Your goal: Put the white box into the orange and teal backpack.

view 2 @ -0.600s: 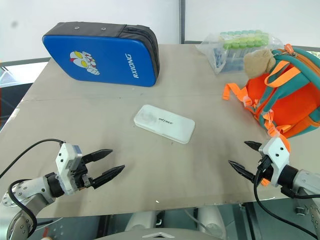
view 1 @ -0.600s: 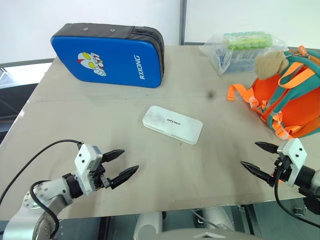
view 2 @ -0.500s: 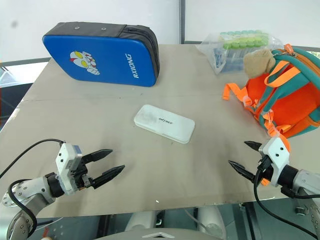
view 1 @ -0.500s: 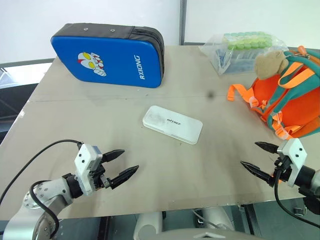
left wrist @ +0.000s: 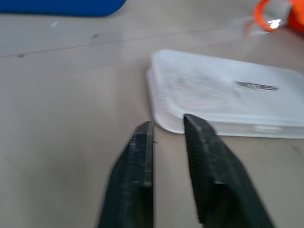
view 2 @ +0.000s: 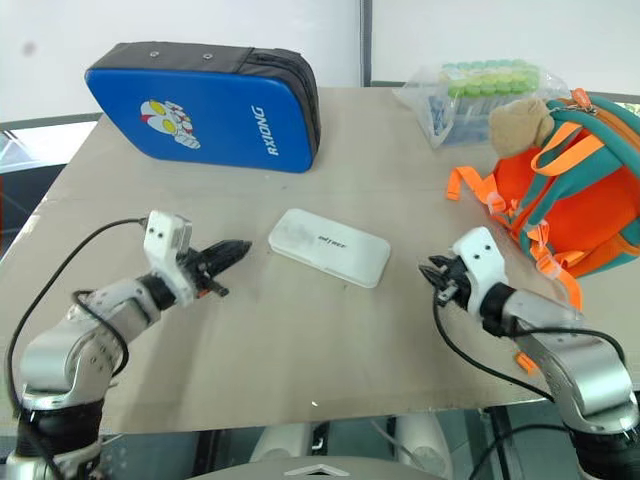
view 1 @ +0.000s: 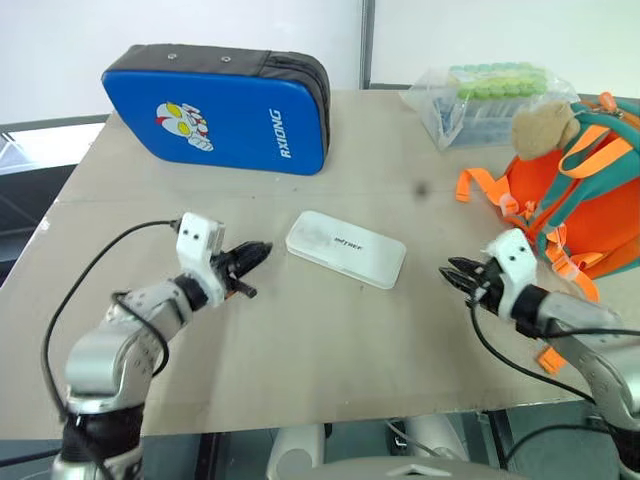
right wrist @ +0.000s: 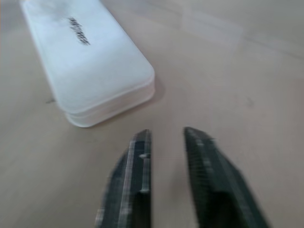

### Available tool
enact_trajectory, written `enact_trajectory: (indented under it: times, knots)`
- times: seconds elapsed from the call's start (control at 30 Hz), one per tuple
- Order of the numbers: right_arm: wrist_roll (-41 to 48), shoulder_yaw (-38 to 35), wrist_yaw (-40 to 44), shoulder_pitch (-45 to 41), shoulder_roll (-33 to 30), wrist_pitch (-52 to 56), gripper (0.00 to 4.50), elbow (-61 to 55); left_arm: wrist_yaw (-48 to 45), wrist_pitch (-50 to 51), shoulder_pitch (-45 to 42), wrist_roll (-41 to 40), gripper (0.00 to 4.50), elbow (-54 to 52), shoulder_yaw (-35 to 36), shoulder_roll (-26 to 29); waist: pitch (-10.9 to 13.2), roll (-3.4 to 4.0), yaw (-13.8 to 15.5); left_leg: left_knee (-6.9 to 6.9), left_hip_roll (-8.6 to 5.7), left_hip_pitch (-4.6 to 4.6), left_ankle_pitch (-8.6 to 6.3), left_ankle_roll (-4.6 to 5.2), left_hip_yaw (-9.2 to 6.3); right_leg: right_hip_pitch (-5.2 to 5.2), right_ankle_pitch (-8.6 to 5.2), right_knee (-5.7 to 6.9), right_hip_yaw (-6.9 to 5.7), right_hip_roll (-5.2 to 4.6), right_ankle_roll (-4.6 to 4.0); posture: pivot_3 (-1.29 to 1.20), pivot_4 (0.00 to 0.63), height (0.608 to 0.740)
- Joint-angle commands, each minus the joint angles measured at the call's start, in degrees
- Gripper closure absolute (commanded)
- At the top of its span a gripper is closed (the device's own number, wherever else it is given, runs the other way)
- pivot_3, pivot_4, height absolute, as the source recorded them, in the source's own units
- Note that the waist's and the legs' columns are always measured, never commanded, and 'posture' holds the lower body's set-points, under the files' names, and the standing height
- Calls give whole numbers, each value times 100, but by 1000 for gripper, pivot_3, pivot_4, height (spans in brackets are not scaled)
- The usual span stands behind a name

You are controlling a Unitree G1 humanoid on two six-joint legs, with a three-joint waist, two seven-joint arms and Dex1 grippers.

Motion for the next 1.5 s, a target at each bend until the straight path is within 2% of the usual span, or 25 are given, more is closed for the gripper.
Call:
enact_trajectory:
  times: [0.03, 0.17, 0.27, 0.4, 0.47, 0.7, 0.9, 1.0, 1.1, 1.27, 1.5]
  knots:
    - [-219, 326, -273, -370, 179, 278, 4471, 99, 73, 181, -561, 445, 4458, 387, -444, 244, 0, 0, -13, -1, 0, 1, 0, 0, 1, 0, 0, 0, 1, 1, 0, 0, 150, 740]
    - [-452, 775, -161, -850, 185, 387, 4471, 413, -392, -102, -1199, 891, 4458, 1153, -1114, 387, 0, 1, -20, -4, 0, -1, 0, 0, 4, -1, 1, -3, 4, 1, 1, 0, 150, 740]
    - [-494, 1268, 236, -1485, 275, 353, 4471, 747, -917, -563, -1757, 1388, 4458, 1932, -1798, 383, 1, 2, -19, -5, -1, -6, 0, 0, 6, -3, 3, -8, 3, 0, 4, 0, 150, 740]
    - [-543, 1654, 584, -2009, 413, 341, 4471, 1053, -1386, -657, -1848, 1498, 4458, 2042, -2017, 405, 1, 2, -36, -7, 1, -4, 0, 0, 5, -3, 5, -7, 2, 2, 8, 0, 150, 740]
    - [-647, 1817, 696, -2241, 483, 293, 4471, 1303, -1585, -523, -1654, 1476, 4458, 1646, -2066, 548, 1, 1, -34, -10, 1, -5, 0, 0, 3, -3, 13, -7, 0, 1, 22, 0, 150, 740]
    - [-809, 1645, 1137, -2152, -38, -10, 4471, 1505, -1396, 1045, -243, 543, 4458, -802, -1202, 861, 2, 3, -11, -14, 2, -16, -2, 0, -6, -6, 9, -22, 3, -19, 33, 0, 150, 740]
    - [-528, 1114, 1587, -1851, -364, -332, 4471, 1229, -686, 1849, 696, 24, 4458, -1982, -274, 405, 2, 1, -20, -12, 1, -5, -3, 2, -10, 0, 6, -17, 3, -19, 31, 0, 150, 740]
    - [-358, 748, 1608, -1635, -564, -87, 4471, 882, -497, 1808, 683, -89, 4458, -1688, 380, 236, 3, 2, -15, -6, 2, -1, -1, 2, -9, -1, -5, -3, -4, -8, 9, 0, 150, 740]
    - [-295, 565, 1480, -1392, -731, 273, 4471, 559, -384, 1689, 211, 17, 4458, -1110, 498, 307, 2, 2, 8, -4, 3, 6, 0, 2, -13, 0, -6, 5, -11, -1, 8, 0, 150, 740]
    - [-496, 682, 1125, -1131, -877, 726, 4471, 181, -635, 1092, -669, 570, 4458, 83, -365, 635, 1, -1, 15, -3, -1, 2, 0, 1, -4, 1, -1, 0, -4, -3, 0, 0, 150, 740]
    - [-966, 1506, 882, -1715, -337, 587, 4471, 738, -1304, -185, -1905, 1474, 4458, 2101, -1842, 319, 2, -3, -14, -8, -2, -12, -1, 1, 6, -8, 3, -14, 4, -2, 7, 0, 150, 740]
